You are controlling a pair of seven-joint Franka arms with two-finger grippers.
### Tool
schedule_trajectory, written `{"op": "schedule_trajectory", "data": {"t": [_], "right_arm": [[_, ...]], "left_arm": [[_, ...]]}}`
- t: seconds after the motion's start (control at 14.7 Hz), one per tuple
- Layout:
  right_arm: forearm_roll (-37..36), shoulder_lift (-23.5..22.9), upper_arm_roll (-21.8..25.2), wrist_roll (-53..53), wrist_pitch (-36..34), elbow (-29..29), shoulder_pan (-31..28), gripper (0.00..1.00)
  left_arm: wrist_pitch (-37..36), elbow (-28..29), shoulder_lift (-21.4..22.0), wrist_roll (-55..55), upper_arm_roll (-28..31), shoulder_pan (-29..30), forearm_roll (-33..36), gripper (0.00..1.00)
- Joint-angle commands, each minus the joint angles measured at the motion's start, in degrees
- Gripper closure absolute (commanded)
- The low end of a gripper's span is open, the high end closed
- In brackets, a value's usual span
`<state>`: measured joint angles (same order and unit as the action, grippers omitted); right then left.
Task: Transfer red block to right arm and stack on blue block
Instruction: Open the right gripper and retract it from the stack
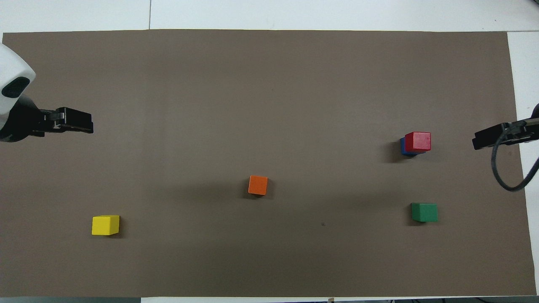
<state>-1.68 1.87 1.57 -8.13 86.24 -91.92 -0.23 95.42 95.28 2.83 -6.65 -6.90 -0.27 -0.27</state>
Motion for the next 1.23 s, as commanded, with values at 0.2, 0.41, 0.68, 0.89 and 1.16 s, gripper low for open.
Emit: {"op": "schedule_trajectory", "data": {"t": [0.2,0.41,0.68,0.89,1.16], "right_arm": [[2.6,-2.4,7.6,-2.2,-6.2,5.3,3.4,0.0],[2.4,-1.8,8.5,-2.2,-5.4,3.8,4.5,0.0],[2.1,-1.3,8.5,-2.1,-4.9,3.2,4.3,0.0],[1.9,2.4,8.5,-1.7,-1.0,-2.0,4.4,0.0],[1.6,2.0,8.6,-1.7,-0.7,-1.5,4.4,0.0]], "left_arm": [[-0.2,1.1,1.3,0.0,0.2,-0.2,1.1,0.0],[-0.2,1.1,1.3,0.0,0.2,-0.2,1.1,0.0],[-0.2,1.1,1.3,0.0,0.2,-0.2,1.1,0.0],[-0.2,1.1,1.3,0.0,0.2,-0.2,1.1,0.0],[-0.2,1.1,1.3,0.0,0.2,-0.2,1.1,0.0]]}}
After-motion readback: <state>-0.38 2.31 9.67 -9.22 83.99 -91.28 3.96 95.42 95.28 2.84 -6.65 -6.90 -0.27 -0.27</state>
